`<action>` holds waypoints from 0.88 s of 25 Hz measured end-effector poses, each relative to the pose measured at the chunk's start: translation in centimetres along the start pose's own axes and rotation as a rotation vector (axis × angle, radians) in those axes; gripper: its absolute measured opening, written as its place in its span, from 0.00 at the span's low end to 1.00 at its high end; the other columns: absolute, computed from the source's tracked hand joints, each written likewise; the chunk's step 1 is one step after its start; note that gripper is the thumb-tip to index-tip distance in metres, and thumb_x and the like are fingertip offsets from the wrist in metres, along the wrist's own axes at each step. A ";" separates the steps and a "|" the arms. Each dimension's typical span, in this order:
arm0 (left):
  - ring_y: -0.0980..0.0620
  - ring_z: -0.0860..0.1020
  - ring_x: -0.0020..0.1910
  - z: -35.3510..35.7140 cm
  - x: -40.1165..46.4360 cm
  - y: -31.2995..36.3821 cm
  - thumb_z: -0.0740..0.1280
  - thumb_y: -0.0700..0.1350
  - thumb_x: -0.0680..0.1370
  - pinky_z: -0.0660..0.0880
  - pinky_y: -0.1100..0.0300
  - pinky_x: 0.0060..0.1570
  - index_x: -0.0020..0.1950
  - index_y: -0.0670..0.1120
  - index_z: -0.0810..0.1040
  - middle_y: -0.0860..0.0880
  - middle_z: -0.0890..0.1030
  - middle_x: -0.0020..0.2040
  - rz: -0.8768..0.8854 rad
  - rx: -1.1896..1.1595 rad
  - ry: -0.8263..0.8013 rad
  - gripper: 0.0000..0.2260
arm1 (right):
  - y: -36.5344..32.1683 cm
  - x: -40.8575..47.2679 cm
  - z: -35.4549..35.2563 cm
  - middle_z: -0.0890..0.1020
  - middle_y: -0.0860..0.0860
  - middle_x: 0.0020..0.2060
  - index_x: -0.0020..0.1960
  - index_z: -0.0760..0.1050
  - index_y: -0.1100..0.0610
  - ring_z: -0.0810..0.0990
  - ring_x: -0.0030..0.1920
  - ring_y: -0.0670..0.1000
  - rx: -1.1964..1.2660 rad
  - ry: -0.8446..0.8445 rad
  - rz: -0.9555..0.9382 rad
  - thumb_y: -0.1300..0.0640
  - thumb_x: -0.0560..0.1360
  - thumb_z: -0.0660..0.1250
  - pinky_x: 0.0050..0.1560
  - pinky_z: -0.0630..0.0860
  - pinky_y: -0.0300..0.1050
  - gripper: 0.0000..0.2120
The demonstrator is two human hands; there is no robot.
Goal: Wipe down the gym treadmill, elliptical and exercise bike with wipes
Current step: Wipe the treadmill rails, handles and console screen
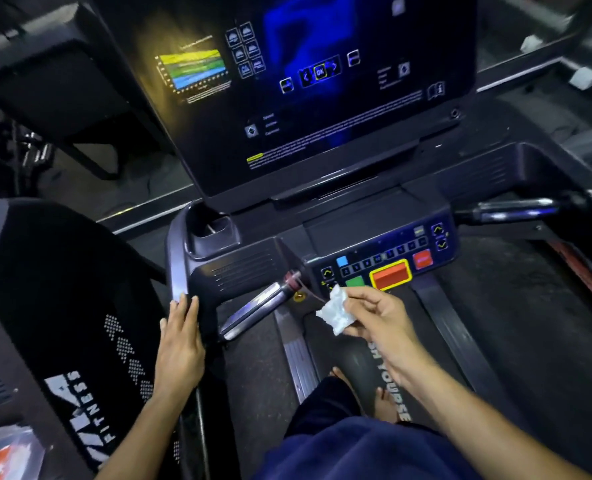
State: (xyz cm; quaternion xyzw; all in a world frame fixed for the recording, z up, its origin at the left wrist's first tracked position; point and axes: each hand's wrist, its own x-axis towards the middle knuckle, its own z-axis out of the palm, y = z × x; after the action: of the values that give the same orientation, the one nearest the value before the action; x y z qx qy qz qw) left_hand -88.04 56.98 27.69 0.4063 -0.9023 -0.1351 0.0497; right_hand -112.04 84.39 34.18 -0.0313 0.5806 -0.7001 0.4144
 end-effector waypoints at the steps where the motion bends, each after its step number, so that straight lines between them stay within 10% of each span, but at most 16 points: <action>1: 0.41 0.53 0.82 0.1 -0.2 0.0 0.59 0.34 0.83 0.52 0.36 0.78 0.80 0.41 0.64 0.41 0.59 0.81 -0.004 0.000 0.004 0.24 | -0.5 0.3 -0.5 0.87 0.57 0.46 0.56 0.82 0.60 0.86 0.45 0.52 -0.045 0.002 -0.026 0.68 0.79 0.65 0.40 0.81 0.42 0.09; 6: 0.52 0.51 0.82 0.8 0.1 6.9 0.51 0.56 0.85 0.42 0.50 0.80 0.79 0.47 0.66 0.49 0.59 0.82 0.116 -0.149 -0.022 0.25 | -3.6 2.0 -2.4 0.87 0.57 0.44 0.54 0.83 0.59 0.85 0.42 0.49 -0.205 0.066 -0.102 0.68 0.79 0.66 0.37 0.80 0.40 0.09; 15: 0.55 0.53 0.82 1.9 8.3 26.7 0.53 0.52 0.86 0.43 0.55 0.81 0.81 0.47 0.63 0.52 0.59 0.82 0.684 -0.289 -0.107 0.23 | -7.9 4.1 -7.7 0.87 0.51 0.43 0.50 0.84 0.55 0.83 0.42 0.48 -0.456 0.239 -0.309 0.66 0.78 0.69 0.46 0.78 0.41 0.09; 22: 0.62 0.42 0.81 3.9 13.5 36.8 0.52 0.54 0.87 0.45 0.58 0.81 0.84 0.50 0.48 0.55 0.46 0.83 0.889 -0.165 -0.484 0.27 | -12.3 6.2 -19.3 0.82 0.46 0.47 0.51 0.83 0.54 0.81 0.48 0.47 -0.886 0.647 -0.628 0.64 0.78 0.69 0.51 0.77 0.46 0.08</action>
State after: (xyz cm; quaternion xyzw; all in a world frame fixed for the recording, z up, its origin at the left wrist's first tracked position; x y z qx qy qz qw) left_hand -124.27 71.02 34.08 -0.0649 -0.9599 -0.2617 -0.0761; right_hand -132.96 95.54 35.57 -0.1556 0.8745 -0.4556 -0.0594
